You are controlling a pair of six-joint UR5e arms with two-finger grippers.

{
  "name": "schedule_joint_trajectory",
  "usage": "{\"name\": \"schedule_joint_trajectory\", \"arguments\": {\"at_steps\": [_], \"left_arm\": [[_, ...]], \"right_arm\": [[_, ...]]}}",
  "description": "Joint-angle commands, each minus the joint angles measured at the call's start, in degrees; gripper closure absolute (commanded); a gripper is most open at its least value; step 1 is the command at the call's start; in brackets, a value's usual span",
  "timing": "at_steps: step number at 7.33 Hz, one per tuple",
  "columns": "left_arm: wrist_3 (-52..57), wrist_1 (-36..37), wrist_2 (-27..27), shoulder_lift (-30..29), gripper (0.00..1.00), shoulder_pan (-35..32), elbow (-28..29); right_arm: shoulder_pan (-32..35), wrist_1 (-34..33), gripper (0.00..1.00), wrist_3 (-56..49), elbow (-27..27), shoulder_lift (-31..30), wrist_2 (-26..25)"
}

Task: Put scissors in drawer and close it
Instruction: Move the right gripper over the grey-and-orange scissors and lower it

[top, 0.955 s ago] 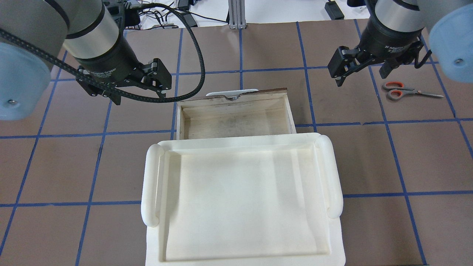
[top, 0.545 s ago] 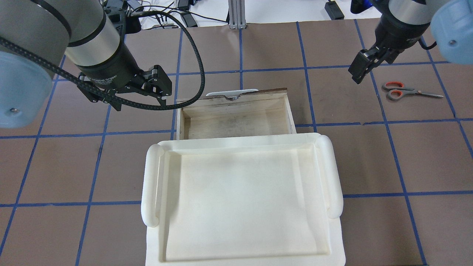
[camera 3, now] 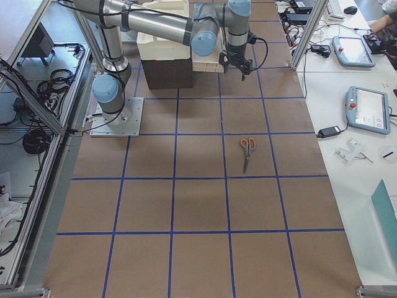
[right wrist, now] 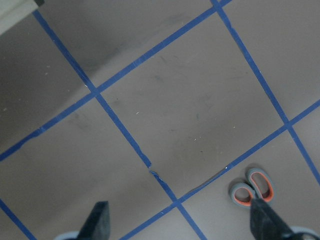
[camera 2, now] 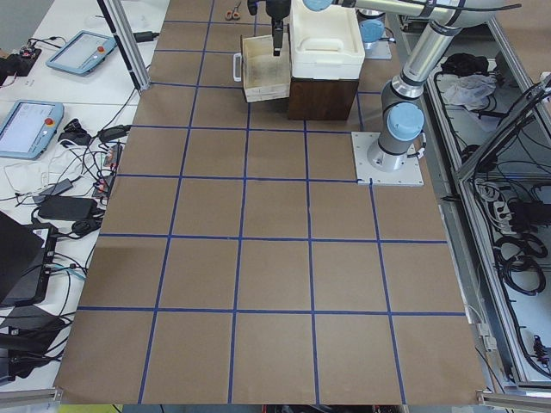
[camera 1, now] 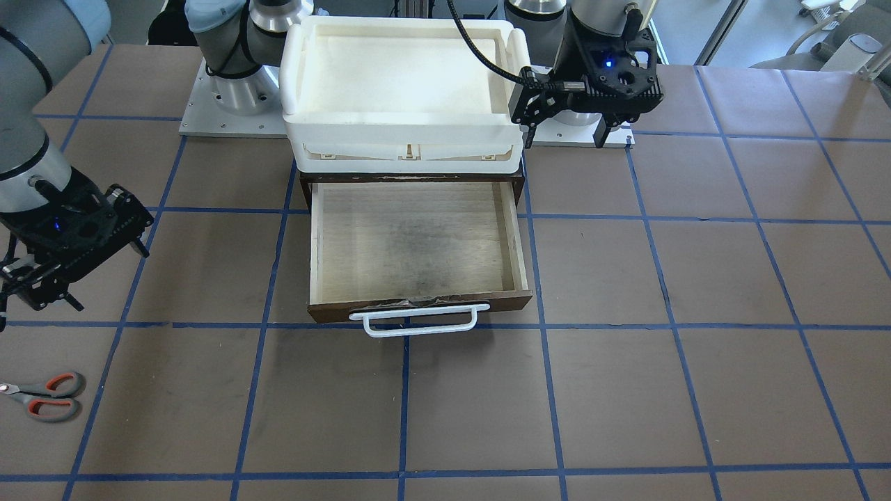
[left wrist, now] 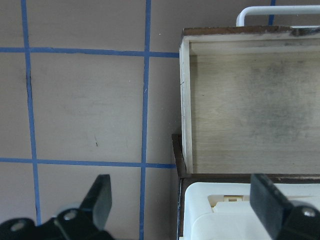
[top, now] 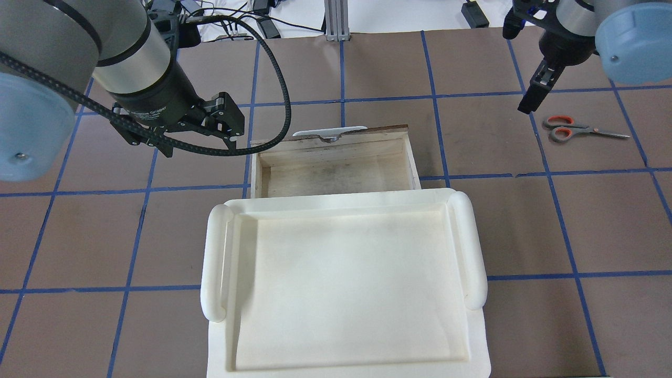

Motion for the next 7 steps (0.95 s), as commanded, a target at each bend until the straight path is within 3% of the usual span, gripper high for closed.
{"name": "schedule_joint_trajectory", "arguments": {"at_steps": [1, 3, 5, 7], "left_arm": [[0.00, 0.18, -0.03, 0.00, 0.00, 0.00, 0.00], [0.00, 0.36, -0.03, 0.00, 0.00, 0.00, 0.00], [0.00, 0.53, -0.12, 0.00, 0.00, -0.09, 0.00], [0.00, 0.53, -0.30, -0.35, 0.00, -0.09, 0.00]], "right_arm": [[-4.78, -6.11, 0.00, -15.01, -0.03, 5.46, 1.04], [-10.14, -8.23, 0.00, -26.09, -0.11, 9.60, 6.63], [-11.83, -15.26, 0.00, -31.75, -0.11, 13.73, 5.70], [-14.72, -16.15, 0.00, -37.82, -0.37, 16.54, 6.14]]}}
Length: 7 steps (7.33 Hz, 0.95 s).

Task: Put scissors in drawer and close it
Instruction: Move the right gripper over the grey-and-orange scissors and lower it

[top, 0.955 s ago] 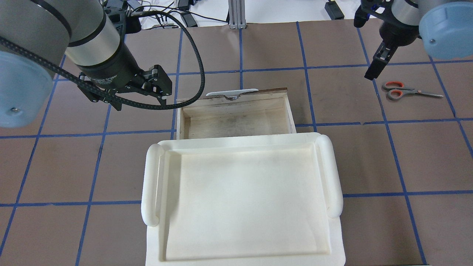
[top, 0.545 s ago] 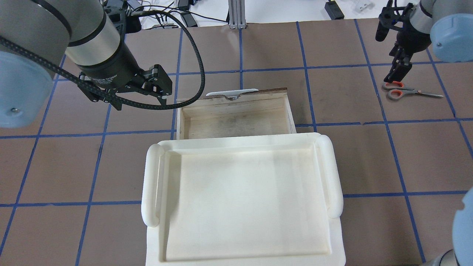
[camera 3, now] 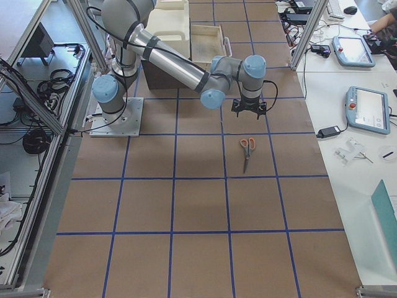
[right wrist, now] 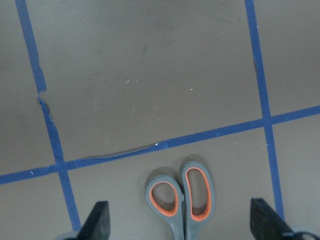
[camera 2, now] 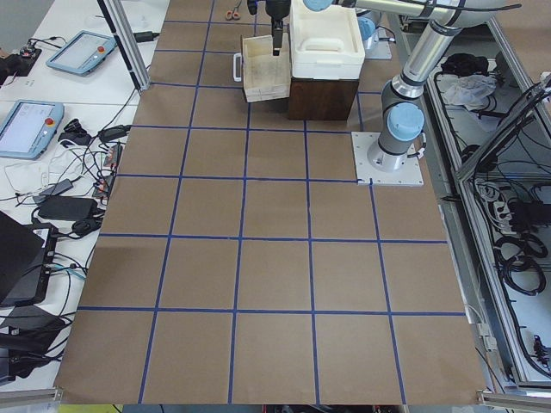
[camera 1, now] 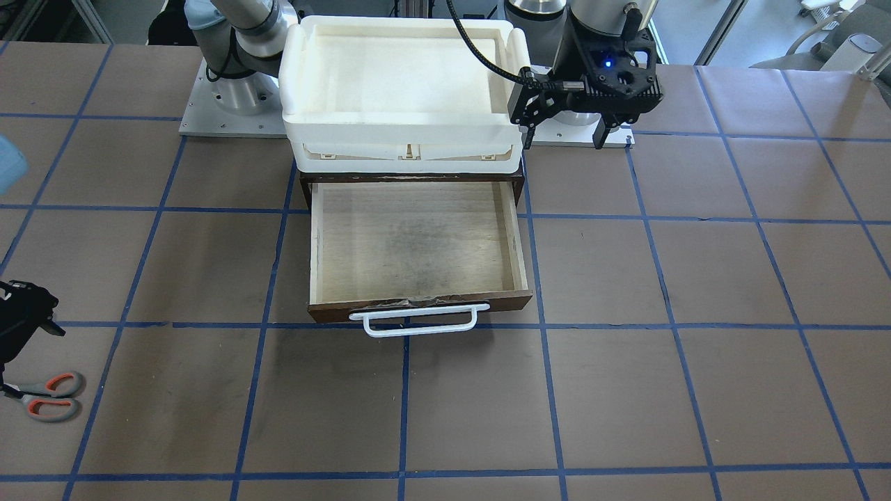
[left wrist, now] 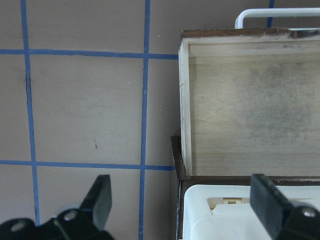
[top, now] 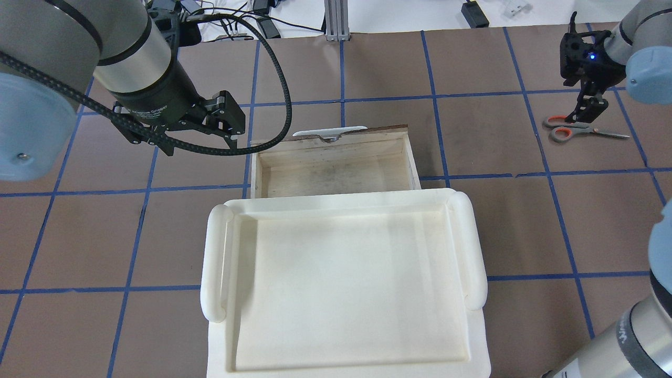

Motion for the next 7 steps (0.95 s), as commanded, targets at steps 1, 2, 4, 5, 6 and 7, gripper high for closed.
{"name": "schedule_joint_trajectory", "arguments": {"at_steps": [1, 2, 4, 5, 6, 7], "left_arm": [[0.00, 0.02, -0.15, -0.20, 0.00, -0.02, 0.00], [0.00, 0.02, -0.06, -0.11, 0.00, 0.07, 0.00], [0.09, 0.19, -0.15, -0.28, 0.00, 0.07, 0.00], [0.00, 0.19, -0.15, -0.28, 0.00, 0.07, 0.00], [0.09, 0.02, -0.06, -0.11, 0.00, 0.07, 0.00], [0.00, 0.02, -0.06, -0.11, 0.00, 0.07, 0.00]], "right_arm": [[-3.21, -3.16, 0.00, -7.52, -0.19, 3.68, -0.12], [-4.09, -4.48, 0.00, -9.30, -0.28, 5.00, 0.05], [-5.24, -9.48, 0.00, -9.49, -0.63, 7.46, -0.56], [-5.24, -10.46, 0.00, -10.02, -0.63, 8.78, -1.43], [-5.24, -12.04, 0.01, -10.02, -0.63, 9.75, -1.53], [-5.24, -12.32, 0.01, -10.02, -0.63, 10.63, -1.62]]}}
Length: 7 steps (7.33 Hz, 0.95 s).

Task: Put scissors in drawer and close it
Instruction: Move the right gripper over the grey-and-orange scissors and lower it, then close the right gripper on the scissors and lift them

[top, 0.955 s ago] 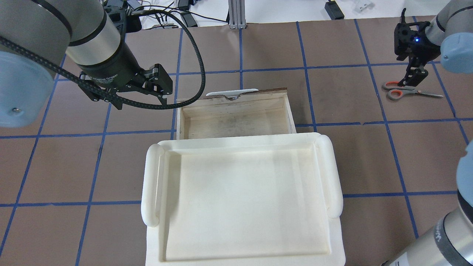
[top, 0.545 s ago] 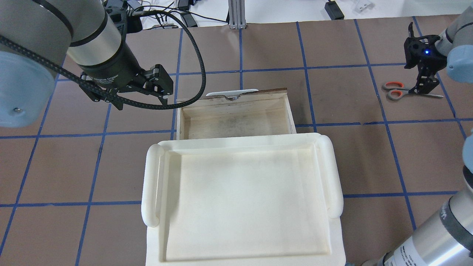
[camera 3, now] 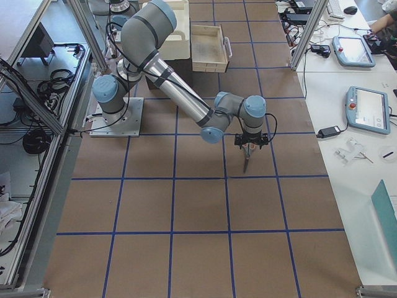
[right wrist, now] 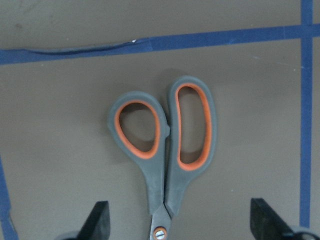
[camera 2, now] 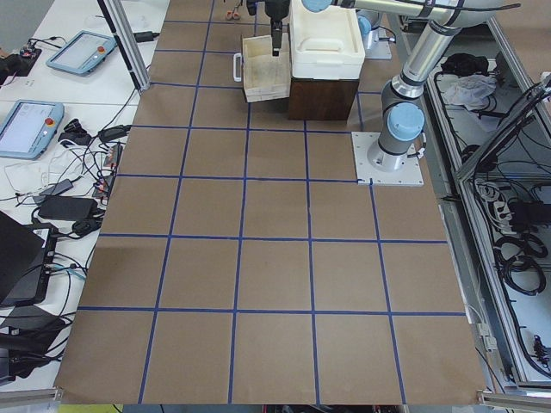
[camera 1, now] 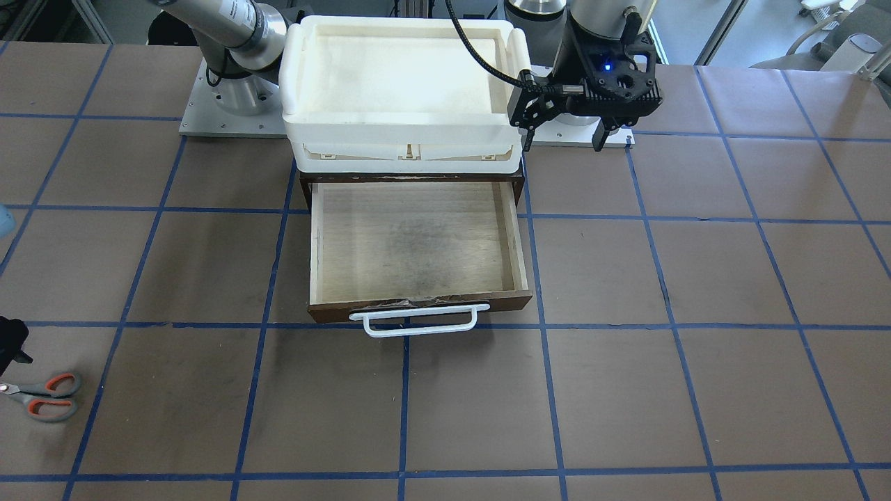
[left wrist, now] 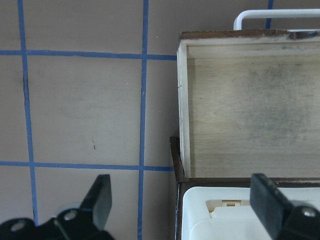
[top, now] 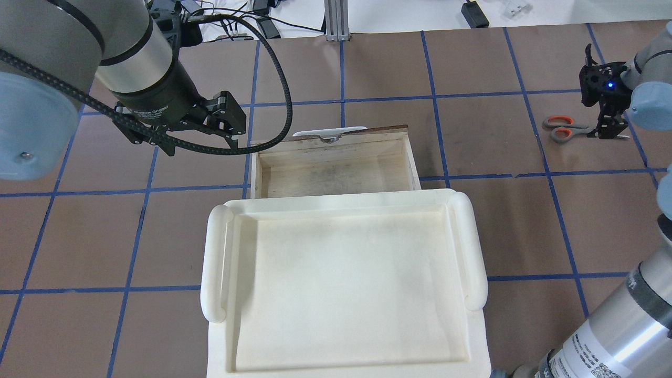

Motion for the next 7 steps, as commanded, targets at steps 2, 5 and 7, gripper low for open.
{"name": "schedule_joint_trajectory", "arguments": {"at_steps": [2, 5, 7], "left_arm": [[0.04, -0.06, 0.03, 0.15, 0.00, 0.00, 0.00], [0.04, -0.06, 0.12, 0.15, 0.00, 0.00, 0.00], [0.04, -0.06, 0.12, 0.15, 0.00, 0.00, 0.00]], "right_arm": [[-0.04, -1.05, 0.01, -0.09, -0.01, 2.16, -1.37], [-0.04, -0.96, 0.56, 0.08, -0.01, 2.60, -1.56], [-0.04, -0.70, 1.00, -0.61, -0.10, 2.25, -4.26]]}}
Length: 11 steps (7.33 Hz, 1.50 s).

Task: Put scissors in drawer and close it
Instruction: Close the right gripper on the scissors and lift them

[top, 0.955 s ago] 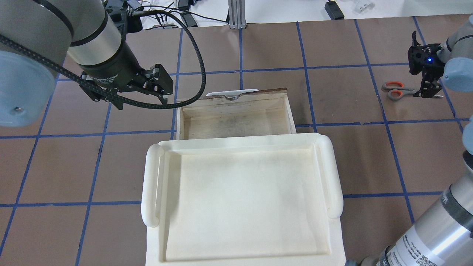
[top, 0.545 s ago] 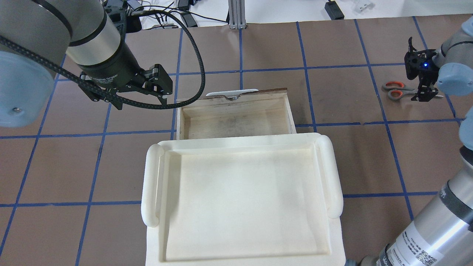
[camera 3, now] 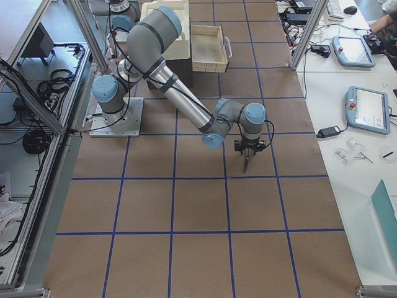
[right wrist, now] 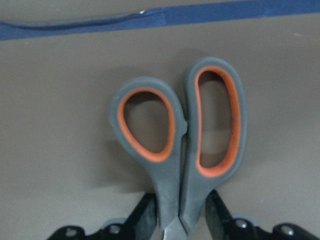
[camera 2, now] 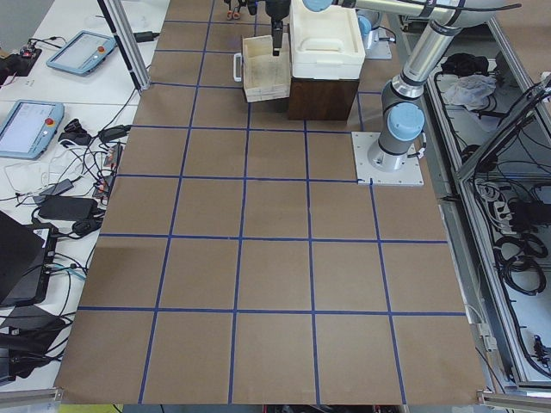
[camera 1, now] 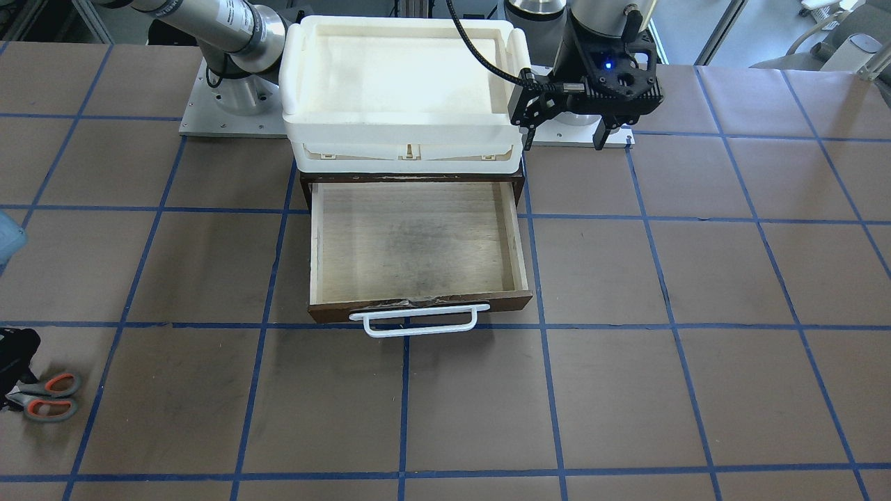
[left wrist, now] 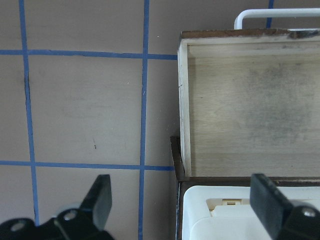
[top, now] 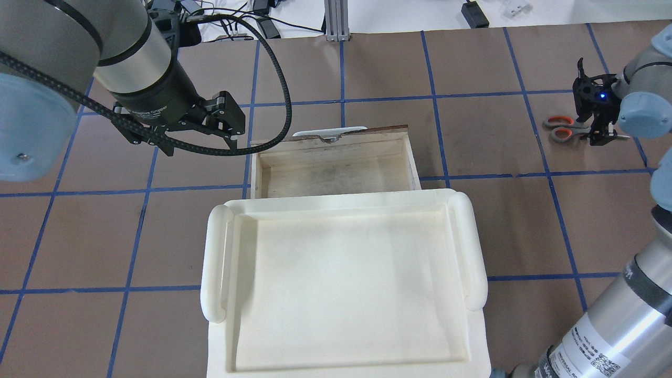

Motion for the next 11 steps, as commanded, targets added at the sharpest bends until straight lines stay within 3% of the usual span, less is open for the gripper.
{"name": "schedule_joint_trajectory", "arguments": {"at_steps": [1, 3, 5, 7, 11], "left_arm": [[0.00, 0.00, 0.01, 0.00, 0.00, 0.00, 0.00], [-0.09, 0.00, 0.01, 0.00, 0.00, 0.00, 0.00], [-0.09, 0.00, 0.01, 0.09, 0.00, 0.00, 0.00], [-0.09, 0.00, 0.01, 0.09, 0.00, 0.00, 0.00], [-0.09, 0.00, 0.01, 0.09, 0.00, 0.00, 0.00]], "right_arm": [[-0.01, 0.73, 1.00, -0.62, -0.04, -0.43, -2.14], [0.08, 2.30, 1.00, -0.27, -0.04, -2.27, -2.14], [1.74, 7.99, 1.00, 0.34, -0.04, -8.92, -1.18], [5.86, 12.06, 1.00, 1.05, 0.05, -14.65, -1.17], [15.17, 16.70, 1.00, 5.42, 0.05, -19.93, 1.11]]}}
